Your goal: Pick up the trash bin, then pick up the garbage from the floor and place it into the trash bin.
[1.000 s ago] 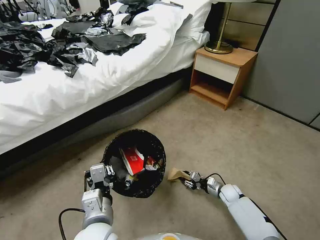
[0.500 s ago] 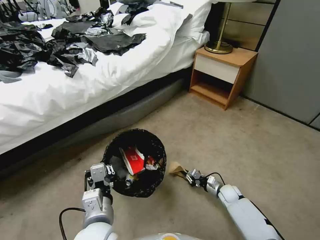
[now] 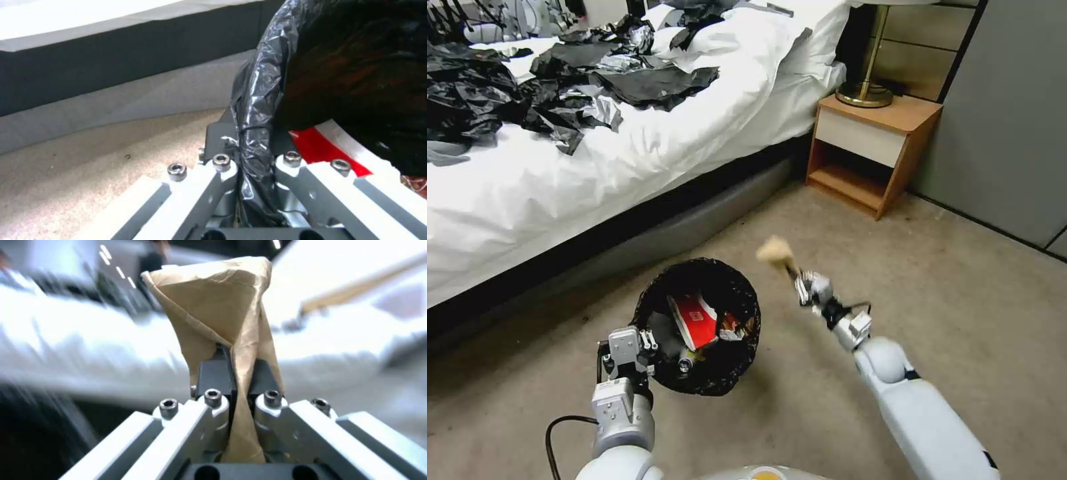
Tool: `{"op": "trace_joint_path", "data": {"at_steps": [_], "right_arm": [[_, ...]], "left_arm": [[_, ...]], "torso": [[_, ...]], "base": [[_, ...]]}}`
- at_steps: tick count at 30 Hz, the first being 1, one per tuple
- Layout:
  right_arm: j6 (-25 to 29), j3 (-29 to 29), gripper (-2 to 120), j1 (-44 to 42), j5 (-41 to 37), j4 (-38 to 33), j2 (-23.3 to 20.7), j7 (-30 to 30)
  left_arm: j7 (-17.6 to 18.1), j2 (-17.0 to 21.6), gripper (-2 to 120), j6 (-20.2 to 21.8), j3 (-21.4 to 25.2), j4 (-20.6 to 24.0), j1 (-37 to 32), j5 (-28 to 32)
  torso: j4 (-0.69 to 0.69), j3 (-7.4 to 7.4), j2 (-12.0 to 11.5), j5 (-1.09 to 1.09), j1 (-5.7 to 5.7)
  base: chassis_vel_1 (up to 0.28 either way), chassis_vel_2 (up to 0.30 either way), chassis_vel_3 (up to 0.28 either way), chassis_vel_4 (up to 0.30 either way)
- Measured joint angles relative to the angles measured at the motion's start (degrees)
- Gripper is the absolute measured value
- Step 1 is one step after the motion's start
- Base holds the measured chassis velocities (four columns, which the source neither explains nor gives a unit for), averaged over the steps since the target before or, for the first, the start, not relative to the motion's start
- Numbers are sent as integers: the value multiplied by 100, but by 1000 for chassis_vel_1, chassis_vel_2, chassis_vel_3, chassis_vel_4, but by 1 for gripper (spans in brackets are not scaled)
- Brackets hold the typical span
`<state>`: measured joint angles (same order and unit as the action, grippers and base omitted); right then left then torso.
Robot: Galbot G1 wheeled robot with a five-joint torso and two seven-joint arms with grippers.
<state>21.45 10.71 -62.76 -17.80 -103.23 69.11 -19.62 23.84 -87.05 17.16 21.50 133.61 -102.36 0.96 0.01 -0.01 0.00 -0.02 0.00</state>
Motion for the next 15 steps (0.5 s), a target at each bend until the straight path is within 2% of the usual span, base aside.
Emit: {"op": "trace_joint_path", "data": {"at_steps": [1, 2, 5, 11, 15], "right_arm": [[-67, -127, 0, -88, -56, -373, -38, 45], [-67, -127, 0, -88, -56, -373, -38, 45], [-147, -503, 0, -372, 107, -959, -134, -3], [-53, -917, 0, -773, 492, -1023, -266, -179], [121, -1210, 0, -1046, 810, -757, -434, -254]], "left_arm": [[-1, -6, 2, -3, -19, -13, -1, -17], [-1, -6, 2, -3, -19, -13, -1, -17], [-3, -8, 2, -4, -34, -31, -8, -31], [-3, 22, 2, -3, -4, -22, -16, -19], [-3, 59, 2, 35, 12, 15, 14, 14]], "torso": [[-1, 0, 0, 0, 0], [-1, 0, 0, 0, 0], [0, 0, 0, 1, 0], [-1, 0, 0, 1, 0], [-1, 0, 0, 2, 0]], "base": [[0, 0, 0, 0], [0, 0, 0, 0], [0, 0, 0, 0], [0, 0, 0, 0], [0, 0, 0, 0]]}}
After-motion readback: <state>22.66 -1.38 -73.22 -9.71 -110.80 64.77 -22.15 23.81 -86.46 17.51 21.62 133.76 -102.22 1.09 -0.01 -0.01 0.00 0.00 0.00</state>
